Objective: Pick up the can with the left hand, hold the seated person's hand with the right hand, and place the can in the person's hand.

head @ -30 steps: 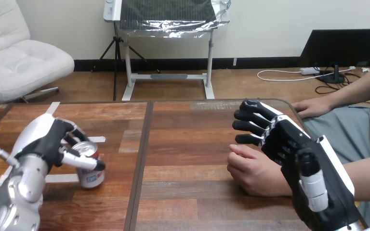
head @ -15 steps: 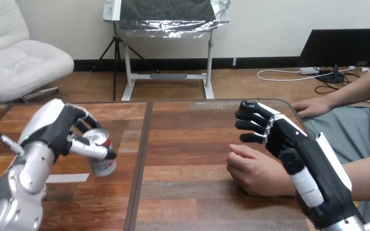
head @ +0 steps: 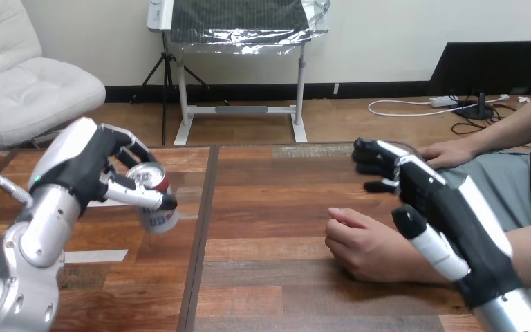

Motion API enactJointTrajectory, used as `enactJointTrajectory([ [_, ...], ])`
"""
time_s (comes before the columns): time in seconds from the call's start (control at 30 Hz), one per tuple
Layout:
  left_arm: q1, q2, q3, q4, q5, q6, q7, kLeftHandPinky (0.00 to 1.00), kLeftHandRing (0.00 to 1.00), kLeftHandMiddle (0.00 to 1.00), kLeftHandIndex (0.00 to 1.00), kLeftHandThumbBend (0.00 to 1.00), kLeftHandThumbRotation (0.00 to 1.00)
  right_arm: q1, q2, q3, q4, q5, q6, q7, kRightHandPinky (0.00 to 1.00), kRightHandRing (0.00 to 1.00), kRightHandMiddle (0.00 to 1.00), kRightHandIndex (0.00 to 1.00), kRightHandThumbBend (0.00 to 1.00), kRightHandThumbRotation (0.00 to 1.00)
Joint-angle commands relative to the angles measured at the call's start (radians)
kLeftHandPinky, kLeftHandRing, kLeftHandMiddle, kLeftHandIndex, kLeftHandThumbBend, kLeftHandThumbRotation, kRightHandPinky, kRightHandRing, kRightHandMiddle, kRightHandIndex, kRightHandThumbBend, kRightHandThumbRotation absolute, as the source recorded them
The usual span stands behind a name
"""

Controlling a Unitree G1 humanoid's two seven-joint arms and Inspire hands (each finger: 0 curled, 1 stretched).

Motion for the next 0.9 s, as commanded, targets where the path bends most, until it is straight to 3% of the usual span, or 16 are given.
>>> enactJointTrajectory([
  [0.0, -0.041, 0.026, 0.032, -0.091, 0.001, 0.009, -0.009, 0.18, 0.27, 0.36, 0.47, 0.70, 0.00, -0.106, -0.039, -0.025, 0.043, -0.040, -0.037, -0.034, 0.80, 0.87, 0.87, 0.88, 0.96, 0.95],
  [0.27, -0.043, 0.019, 0.039, -0.139, -0.005, 0.023, -0.026, 0.17, 0.25, 0.35, 0.47, 0.69, 0.00, -0.157, -0.109, -0.029, 0.112, -0.132, -0.030, -0.070, 0.84, 0.89, 0.90, 0.91, 0.98, 0.91],
  [0.4, -0.044, 0.017, 0.045, -0.167, -0.018, 0.027, -0.038, 0.17, 0.25, 0.35, 0.47, 0.68, 0.00, -0.193, -0.160, -0.026, 0.166, -0.205, -0.042, -0.093, 0.83, 0.90, 0.92, 0.93, 0.99, 0.91],
  [0.87, -0.046, 0.013, 0.051, -0.231, -0.027, 0.061, -0.055, 0.19, 0.27, 0.36, 0.46, 0.67, 0.00, -0.284, -0.276, 0.001, 0.297, -0.313, -0.064, -0.108, 0.82, 0.94, 0.98, 0.98, 1.00, 0.88],
])
